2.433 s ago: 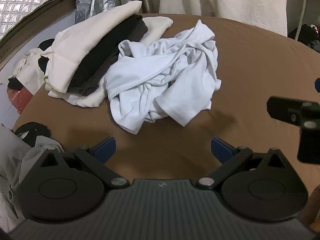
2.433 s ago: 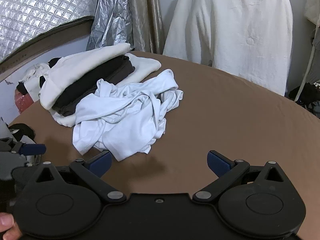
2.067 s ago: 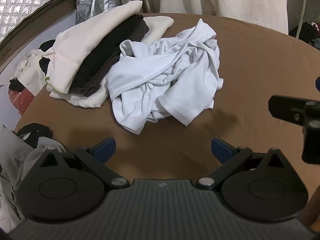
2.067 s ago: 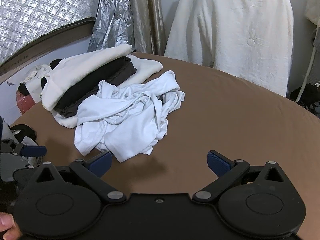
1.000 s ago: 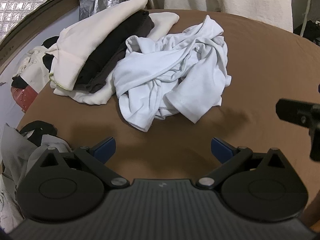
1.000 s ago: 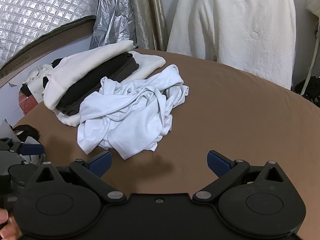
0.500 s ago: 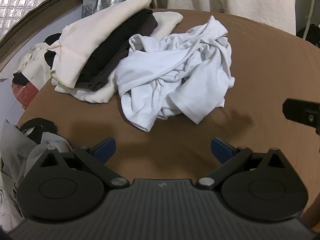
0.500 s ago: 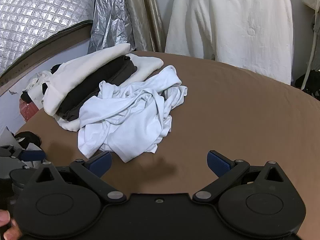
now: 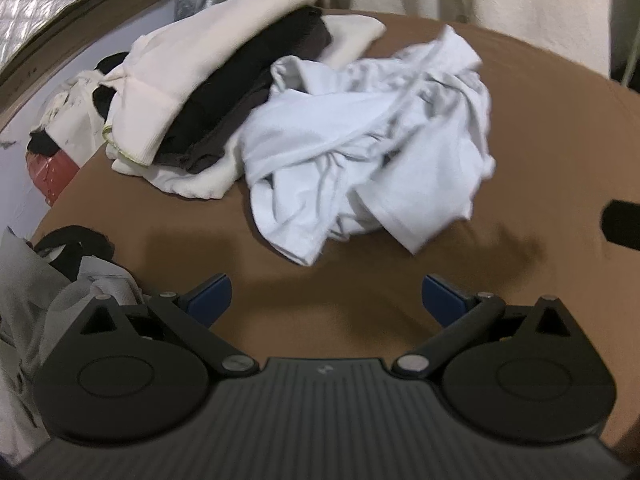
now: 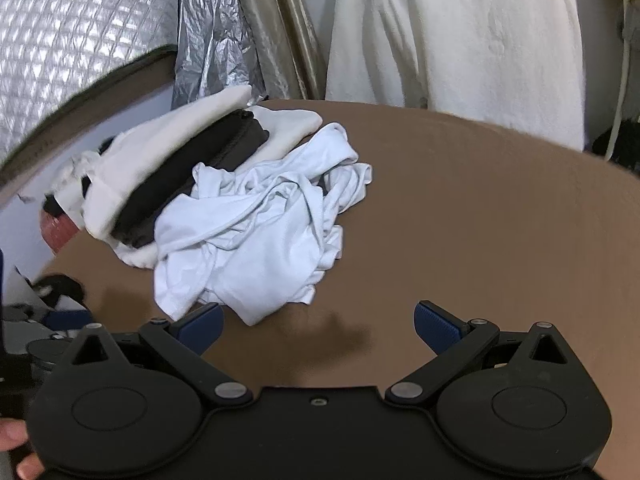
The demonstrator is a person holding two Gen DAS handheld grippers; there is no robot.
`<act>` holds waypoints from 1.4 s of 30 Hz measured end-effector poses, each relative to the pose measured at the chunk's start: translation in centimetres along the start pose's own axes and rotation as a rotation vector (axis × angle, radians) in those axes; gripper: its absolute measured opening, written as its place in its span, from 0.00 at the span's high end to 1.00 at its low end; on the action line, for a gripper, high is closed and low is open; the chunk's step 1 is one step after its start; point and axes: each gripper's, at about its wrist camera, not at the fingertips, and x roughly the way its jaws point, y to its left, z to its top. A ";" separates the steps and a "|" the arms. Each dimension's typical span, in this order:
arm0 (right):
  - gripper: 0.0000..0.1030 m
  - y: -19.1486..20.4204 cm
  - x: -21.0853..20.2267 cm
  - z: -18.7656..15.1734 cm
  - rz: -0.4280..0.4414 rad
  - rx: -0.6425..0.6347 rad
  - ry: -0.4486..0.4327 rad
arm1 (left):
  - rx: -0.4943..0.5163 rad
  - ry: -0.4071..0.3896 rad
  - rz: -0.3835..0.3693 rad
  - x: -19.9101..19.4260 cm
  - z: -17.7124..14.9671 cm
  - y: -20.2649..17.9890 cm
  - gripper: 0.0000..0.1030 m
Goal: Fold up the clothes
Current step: 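Grasp the white shirt with both grippers and lift it off the pile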
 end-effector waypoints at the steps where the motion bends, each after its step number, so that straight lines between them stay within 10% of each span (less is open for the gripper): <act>1: 0.00 -0.3 0.4 -0.2 0.007 0.013 -0.007 | -0.038 -0.003 0.006 0.6 0.3 0.5 0.00; 6: 0.03 -1.9 2.1 -1.5 0.043 0.079 -0.039 | -0.078 0.023 -0.078 3.8 4.9 2.0 0.00; 13: 0.03 -4.2 4.7 -3.2 0.093 0.171 -0.085 | -0.231 -0.182 -0.014 9.4 6.7 5.8 0.00; 18: 0.03 -4.2 8.5 -3.3 0.173 0.224 -0.018 | -0.457 0.155 -0.169 16.6 4.9 9.8 0.02; 31: 0.00 0.5 25.0 4.0 0.123 0.161 0.027 | -0.391 0.061 -0.380 20.1 7.4 7.4 0.00; 35: 0.54 3.2 24.5 5.6 0.148 0.051 0.013 | -0.388 0.034 -0.461 19.9 7.5 7.5 0.34; 38: 0.63 4.8 21.7 5.7 0.102 -0.021 -0.055 | -0.414 0.022 -0.551 18.7 7.2 7.5 0.64; 42: 0.66 5.2 15.6 5.7 0.055 -0.108 -0.204 | -0.326 -0.081 -0.575 15.6 6.4 5.4 0.72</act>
